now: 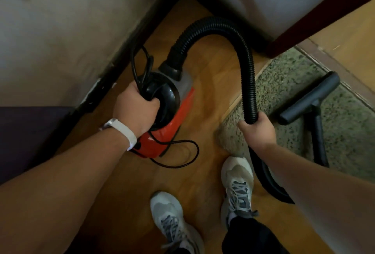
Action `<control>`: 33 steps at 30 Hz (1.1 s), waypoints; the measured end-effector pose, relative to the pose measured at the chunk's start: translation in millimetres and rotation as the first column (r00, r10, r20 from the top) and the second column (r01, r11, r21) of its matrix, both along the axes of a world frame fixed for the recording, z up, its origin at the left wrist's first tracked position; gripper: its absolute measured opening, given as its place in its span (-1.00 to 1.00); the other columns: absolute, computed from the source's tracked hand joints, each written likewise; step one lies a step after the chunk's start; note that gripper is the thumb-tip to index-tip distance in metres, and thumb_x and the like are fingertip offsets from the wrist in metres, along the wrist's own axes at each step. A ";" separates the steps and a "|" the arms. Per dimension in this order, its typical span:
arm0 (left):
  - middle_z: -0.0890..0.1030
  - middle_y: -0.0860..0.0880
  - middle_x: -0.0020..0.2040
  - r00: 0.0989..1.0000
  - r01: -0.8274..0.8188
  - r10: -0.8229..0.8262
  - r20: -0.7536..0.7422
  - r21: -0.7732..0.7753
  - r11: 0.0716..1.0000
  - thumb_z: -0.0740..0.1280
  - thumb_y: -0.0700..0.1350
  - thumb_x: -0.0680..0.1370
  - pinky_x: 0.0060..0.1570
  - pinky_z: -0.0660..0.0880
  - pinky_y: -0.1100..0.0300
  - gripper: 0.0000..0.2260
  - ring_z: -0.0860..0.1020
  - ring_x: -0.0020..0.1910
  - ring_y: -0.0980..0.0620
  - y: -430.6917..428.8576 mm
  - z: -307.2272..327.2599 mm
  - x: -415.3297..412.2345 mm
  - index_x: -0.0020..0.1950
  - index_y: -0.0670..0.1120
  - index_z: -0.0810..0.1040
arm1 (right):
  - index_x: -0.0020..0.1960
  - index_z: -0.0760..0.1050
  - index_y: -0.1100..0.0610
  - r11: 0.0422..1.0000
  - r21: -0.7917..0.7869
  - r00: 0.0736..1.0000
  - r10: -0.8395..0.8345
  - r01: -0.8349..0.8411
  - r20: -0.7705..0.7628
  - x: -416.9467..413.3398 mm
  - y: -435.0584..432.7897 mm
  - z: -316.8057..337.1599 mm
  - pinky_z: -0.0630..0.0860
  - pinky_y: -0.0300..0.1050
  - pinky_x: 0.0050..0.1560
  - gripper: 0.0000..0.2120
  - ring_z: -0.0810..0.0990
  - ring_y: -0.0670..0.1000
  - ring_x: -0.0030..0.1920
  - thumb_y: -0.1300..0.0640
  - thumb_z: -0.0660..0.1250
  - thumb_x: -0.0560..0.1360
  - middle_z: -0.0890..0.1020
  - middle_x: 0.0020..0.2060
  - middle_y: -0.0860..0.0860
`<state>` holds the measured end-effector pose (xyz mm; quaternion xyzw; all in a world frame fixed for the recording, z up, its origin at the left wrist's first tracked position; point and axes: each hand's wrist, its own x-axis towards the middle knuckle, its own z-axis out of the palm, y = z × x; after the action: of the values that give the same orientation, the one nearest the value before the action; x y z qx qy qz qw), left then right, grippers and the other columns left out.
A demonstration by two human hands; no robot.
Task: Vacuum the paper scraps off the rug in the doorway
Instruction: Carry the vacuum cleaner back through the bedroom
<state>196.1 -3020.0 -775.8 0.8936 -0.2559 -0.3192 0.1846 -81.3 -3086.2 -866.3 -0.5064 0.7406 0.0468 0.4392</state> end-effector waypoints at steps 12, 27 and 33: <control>0.61 0.04 -0.08 0.977 -0.171 0.158 -0.140 -0.090 0.981 0.38 -0.18 0.44 -0.03 0.40 0.22 -0.77 0.53 -0.11 0.04 -10.0 161.7 -30.0 0.08 -0.02 0.57 | -0.02 0.41 0.04 0.998 -0.056 0.992 0.015 -0.008 0.129 16.4 -8.6 208.9 0.42 -0.11 -0.46 -0.83 0.51 0.02 -0.40 0.07 0.38 0.48 0.58 -0.25 0.08; 0.60 -0.08 -0.30 0.974 -0.060 -0.009 -0.225 -0.299 0.952 0.39 -0.19 0.48 -0.31 0.63 -0.03 -0.87 0.62 -0.32 -0.09 19.6 454.2 -59.5 0.01 -0.11 0.54 | 0.21 0.41 0.05 0.928 -0.359 0.992 -0.060 0.097 0.113 -4.1 1.2 533.8 0.50 -0.07 -0.43 -0.69 0.60 0.06 -0.30 0.13 0.41 0.51 0.56 -0.16 0.02; 0.61 -0.09 -0.27 0.951 0.025 -0.140 -0.275 -0.384 0.923 0.38 -0.21 0.50 -0.25 0.63 -0.09 -0.83 0.62 -0.29 -0.10 46.8 560.0 -82.1 -0.01 0.02 0.48 | 0.08 0.41 0.08 0.868 -0.434 0.960 -0.149 0.241 0.235 -15.4 53.2 640.5 0.42 -0.10 -0.43 -0.81 0.50 0.06 -0.36 0.17 0.38 0.52 0.54 -0.23 0.12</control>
<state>114.0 -2973.2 -215.8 0.7714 -0.3194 -0.4026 0.3752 -96.8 -3033.1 -225.8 -0.5198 0.7318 -0.2236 0.3799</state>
